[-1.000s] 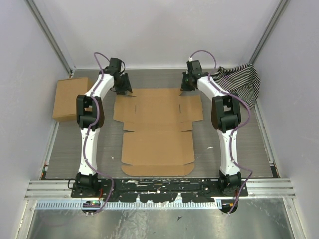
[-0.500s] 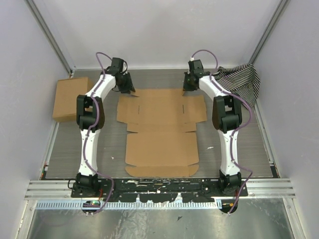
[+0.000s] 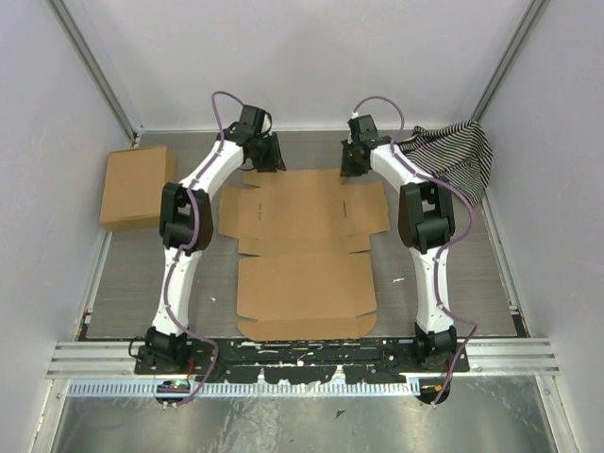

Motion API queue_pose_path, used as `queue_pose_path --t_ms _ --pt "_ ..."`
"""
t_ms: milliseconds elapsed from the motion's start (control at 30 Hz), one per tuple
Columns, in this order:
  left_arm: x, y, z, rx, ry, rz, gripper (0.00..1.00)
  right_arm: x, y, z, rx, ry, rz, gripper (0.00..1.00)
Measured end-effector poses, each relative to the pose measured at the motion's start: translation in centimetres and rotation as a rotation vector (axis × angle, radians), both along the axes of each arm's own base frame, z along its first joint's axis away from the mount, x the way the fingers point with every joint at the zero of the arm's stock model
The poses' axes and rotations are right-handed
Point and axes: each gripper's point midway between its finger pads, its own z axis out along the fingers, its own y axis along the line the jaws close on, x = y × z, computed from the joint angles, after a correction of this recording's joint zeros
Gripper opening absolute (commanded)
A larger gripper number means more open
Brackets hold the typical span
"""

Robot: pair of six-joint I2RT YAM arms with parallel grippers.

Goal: Fold the paper box

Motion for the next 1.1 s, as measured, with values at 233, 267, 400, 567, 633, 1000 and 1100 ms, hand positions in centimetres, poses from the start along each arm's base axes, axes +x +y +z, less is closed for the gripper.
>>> queue_pose_path --t_ms 233,267,400,567,633,1000,1100 --pt "0.3 0.4 -2.1 0.007 0.036 0.014 0.41 -1.0 1.6 -0.3 -0.008 0.020 0.035 0.31" --pt "0.2 0.4 -2.5 0.010 0.042 0.014 0.41 -1.1 1.8 -0.3 -0.008 0.020 0.040 0.33" --pt "0.1 0.9 -3.0 0.023 0.056 0.025 0.43 -1.4 2.8 0.0 -0.010 0.017 0.060 0.38" --pt "0.2 1.6 -3.2 0.052 0.054 0.042 0.46 -0.6 3.6 0.7 -0.009 -0.005 0.067 0.40" --pt "-0.2 2.0 -3.2 0.065 0.063 0.050 0.46 -0.3 3.8 0.5 -0.014 -0.011 0.064 0.40" --pt "-0.5 8.7 -1.6 0.080 0.080 0.176 0.49 0.2 4.0 -1.3 -0.019 0.004 0.060 0.41" --pt "-0.2 10.5 -2.0 0.071 0.088 0.213 0.49 0.2 4.0 -1.5 -0.019 0.006 0.060 0.40"
